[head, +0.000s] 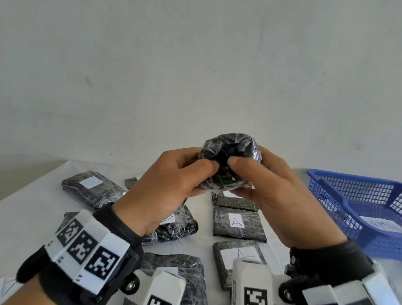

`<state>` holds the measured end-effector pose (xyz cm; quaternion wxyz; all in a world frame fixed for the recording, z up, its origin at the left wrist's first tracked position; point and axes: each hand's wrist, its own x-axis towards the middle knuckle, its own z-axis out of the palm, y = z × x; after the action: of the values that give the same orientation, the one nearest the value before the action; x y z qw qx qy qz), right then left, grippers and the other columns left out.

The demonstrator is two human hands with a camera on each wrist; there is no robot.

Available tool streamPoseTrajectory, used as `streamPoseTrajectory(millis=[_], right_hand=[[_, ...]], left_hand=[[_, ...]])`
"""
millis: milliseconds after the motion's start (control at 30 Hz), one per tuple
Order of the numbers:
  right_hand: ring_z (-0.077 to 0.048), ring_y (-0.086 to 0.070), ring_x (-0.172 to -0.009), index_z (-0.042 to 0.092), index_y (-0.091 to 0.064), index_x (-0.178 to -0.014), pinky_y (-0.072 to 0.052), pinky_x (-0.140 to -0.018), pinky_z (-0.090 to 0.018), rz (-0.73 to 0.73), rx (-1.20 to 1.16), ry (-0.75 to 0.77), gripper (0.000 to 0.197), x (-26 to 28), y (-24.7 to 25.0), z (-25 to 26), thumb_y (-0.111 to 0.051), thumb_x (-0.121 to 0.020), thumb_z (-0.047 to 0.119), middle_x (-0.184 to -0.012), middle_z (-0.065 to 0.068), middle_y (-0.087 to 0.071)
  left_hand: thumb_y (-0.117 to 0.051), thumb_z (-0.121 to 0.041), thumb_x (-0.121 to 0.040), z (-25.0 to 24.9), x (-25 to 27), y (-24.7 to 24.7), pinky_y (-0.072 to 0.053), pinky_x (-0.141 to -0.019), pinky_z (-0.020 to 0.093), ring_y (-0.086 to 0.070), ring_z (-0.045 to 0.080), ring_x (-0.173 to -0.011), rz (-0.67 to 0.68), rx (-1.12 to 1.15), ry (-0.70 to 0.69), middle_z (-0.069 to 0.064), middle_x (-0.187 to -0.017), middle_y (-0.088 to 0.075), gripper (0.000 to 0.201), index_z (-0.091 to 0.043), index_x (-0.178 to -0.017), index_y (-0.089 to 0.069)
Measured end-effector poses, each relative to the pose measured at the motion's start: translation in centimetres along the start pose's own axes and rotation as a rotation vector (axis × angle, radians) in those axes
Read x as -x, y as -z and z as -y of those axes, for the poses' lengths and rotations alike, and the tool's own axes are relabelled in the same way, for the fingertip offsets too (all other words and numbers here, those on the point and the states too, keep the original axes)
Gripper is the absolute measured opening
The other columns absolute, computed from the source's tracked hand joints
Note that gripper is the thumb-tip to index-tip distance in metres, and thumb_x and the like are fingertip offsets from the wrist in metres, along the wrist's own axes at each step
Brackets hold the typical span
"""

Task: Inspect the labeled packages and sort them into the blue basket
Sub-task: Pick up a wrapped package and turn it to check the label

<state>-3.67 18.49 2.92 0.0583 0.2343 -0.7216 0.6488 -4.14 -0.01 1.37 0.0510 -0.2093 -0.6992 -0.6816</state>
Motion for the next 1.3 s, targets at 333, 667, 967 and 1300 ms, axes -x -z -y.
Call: streamPoseTrajectory(millis=[333, 667, 967, 1300], right_hand=[[-0.025, -0.073, -0.111, 0.016, -0.074, -0.113, -0.059, -0.102, -0.047, 0.036, 0.008, -0.043, 0.036, 0.0, 0.3, -0.1, -0.058, -0.087, 0.035, -0.112, -0.01, -0.078], [-0.018, -0.076, -0.101, 0.014, -0.075, -0.104, -0.063, -0.093, -0.043, -0.01, 0.038, -0.06, 0.025, -0.2, 0.2, -0.2, -0.057, -0.104, 0.031, -0.099, -0.002, -0.08], [-0.028, -0.076, -0.104, 0.026, -0.075, -0.114, -0.06, -0.095, -0.057, 0.0, 0.156, 0.005, 0.033, -0.2, -0.1, -0.2, -0.065, -0.088, 0.043, -0.113, -0.004, -0.077], [-0.013, -0.076, -0.083, 0.024, -0.079, -0.099, -0.062, -0.078, -0.038, -0.145, 0.143, -0.046, 0.022, -0.2, -0.6, 0.0, -0.062, -0.102, 0.037, -0.093, 0.002, -0.08]], left_hand=[[-0.072, -0.045, -0.076, 0.4, -0.1, 0.2, -0.061, -0.094, 0.036, -0.076, 0.018, -0.102, -0.019, 0.031, 0.057, 0.005, -0.103, -0.08, 0.035, -0.018, -0.098, -0.079], [-0.071, -0.057, -0.068, 0.4, -0.1, 0.2, -0.061, -0.093, 0.036, -0.075, 0.016, -0.103, 0.028, 0.034, 0.118, 0.001, -0.107, -0.08, 0.048, -0.022, -0.1, -0.08], [-0.07, -0.059, -0.067, 0.2, 0.0, 0.4, -0.06, -0.096, 0.044, -0.075, 0.022, -0.105, 0.013, 0.071, 0.152, -0.001, -0.103, -0.08, 0.04, -0.032, -0.095, -0.082], [-0.063, -0.058, -0.077, -0.2, 0.2, -0.1, -0.057, -0.101, 0.047, -0.072, 0.023, -0.111, -0.012, 0.009, 0.228, -0.005, -0.108, -0.079, 0.041, -0.029, -0.1, -0.081]])
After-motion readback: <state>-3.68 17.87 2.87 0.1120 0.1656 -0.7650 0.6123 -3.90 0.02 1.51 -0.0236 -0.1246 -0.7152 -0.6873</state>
